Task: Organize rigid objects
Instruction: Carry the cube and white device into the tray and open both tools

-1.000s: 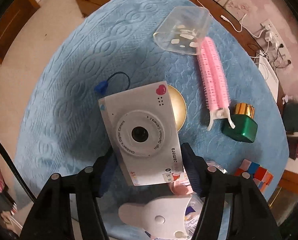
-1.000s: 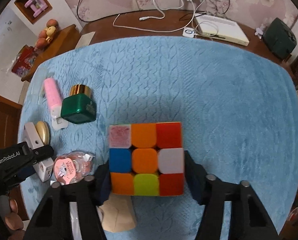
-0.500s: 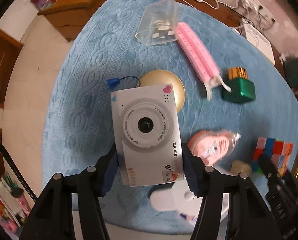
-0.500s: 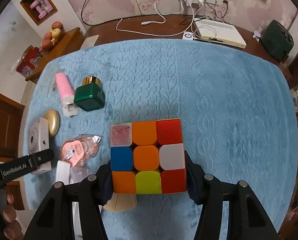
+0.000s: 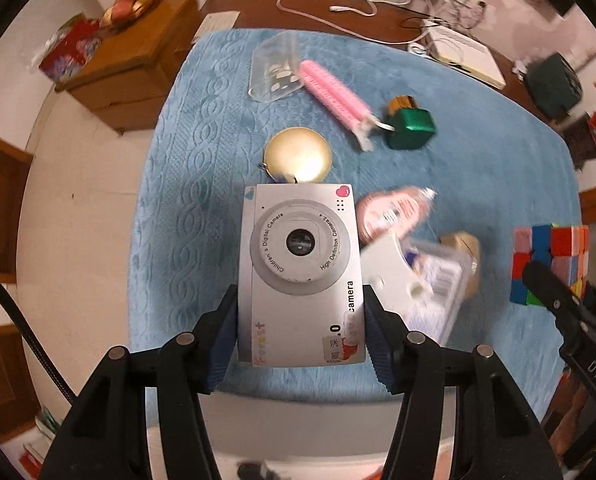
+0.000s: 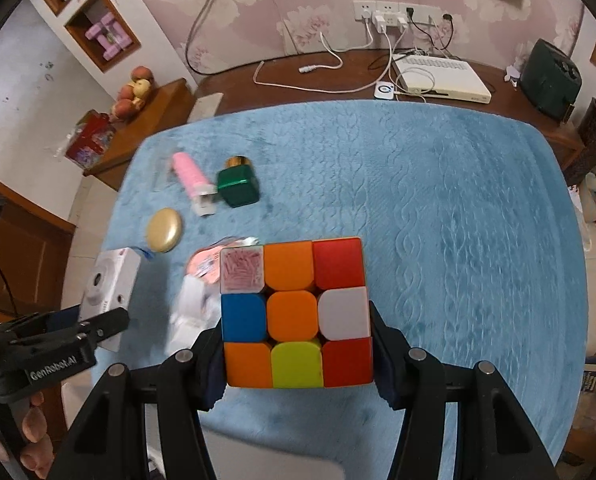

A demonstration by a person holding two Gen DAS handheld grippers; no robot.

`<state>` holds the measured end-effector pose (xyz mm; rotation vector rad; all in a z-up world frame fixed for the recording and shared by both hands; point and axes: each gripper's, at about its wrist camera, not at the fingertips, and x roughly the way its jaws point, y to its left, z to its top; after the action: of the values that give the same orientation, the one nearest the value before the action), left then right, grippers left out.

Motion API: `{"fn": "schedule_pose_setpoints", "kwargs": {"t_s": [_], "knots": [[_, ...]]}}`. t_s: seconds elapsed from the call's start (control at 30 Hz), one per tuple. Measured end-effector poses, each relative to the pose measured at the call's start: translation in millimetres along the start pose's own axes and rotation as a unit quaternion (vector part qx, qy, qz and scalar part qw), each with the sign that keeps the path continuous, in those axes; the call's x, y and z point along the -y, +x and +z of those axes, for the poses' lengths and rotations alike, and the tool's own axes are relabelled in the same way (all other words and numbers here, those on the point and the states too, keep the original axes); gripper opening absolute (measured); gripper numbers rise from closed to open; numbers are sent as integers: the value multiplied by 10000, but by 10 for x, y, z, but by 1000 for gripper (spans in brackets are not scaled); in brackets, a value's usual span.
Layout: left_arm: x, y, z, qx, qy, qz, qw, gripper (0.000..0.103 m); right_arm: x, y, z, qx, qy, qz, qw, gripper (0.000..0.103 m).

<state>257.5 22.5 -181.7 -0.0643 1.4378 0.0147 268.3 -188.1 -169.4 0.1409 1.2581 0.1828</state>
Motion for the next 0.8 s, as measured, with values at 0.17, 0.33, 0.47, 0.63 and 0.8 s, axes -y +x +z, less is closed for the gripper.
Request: {"fn": "schedule_pose_setpoints", "kwargs": {"t_s": [0.17, 0.33, 0.47, 0.63, 0.8], "knots": [[94, -381, -301, 334, 515, 75, 9981, 60, -154, -348, -256, 174, -145, 213, 9995, 58], [81, -729, -657, 614, 910, 79, 9939, 61, -341, -687, -603, 261, -359, 381, 9983, 58], [21, -960, -971, 784, 1023, -11, 9917, 61, -452, -865, -887, 234, -489, 481, 9974, 59], [-42, -1040, -1242, 970, 1094, 106, 9892, 61, -566, -940, -1227, 86, -610, 606, 9963, 59], [-103, -935, -1507, 853, 1091, 47, 9904, 61, -673, -803, -1599, -257, -686, 830, 9939, 59]]}}
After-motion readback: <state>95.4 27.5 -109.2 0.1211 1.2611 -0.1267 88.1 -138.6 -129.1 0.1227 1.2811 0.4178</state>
